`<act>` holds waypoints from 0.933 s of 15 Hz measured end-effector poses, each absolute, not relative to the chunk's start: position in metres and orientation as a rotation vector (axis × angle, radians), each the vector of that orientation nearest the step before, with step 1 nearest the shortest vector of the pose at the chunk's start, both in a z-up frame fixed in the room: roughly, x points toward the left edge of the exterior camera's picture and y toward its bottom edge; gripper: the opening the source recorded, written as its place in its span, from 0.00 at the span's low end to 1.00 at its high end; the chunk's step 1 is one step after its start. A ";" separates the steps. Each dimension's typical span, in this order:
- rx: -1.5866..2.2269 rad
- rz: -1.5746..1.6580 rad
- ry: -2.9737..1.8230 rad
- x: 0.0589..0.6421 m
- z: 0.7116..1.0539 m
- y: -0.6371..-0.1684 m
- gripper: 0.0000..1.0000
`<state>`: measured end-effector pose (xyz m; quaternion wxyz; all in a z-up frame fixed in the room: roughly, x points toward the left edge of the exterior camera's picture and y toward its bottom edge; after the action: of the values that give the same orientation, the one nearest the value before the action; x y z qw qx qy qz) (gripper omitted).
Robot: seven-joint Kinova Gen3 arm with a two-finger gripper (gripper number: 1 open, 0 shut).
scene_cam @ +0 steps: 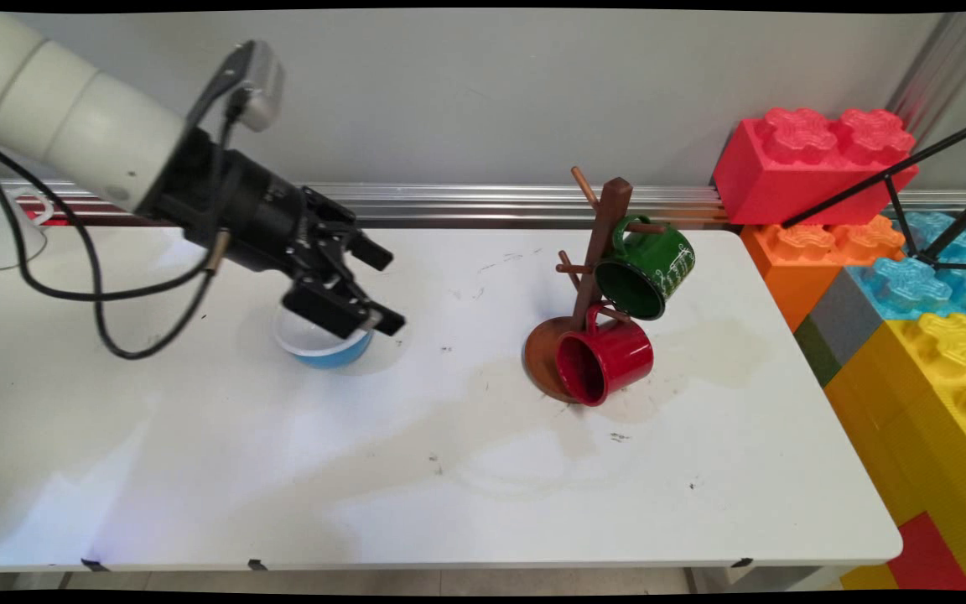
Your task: Pick up the green mug from the rack
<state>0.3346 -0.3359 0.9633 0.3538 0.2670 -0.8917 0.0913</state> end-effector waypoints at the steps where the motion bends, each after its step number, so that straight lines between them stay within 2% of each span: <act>1: 0.718 0.232 -2.300 0.324 0.963 -0.338 1.00; 14: 1.034 0.191 -2.165 0.205 0.939 -0.347 1.00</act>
<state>0.2053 -0.3468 0.9393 0.3594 0.4008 -0.8395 0.0740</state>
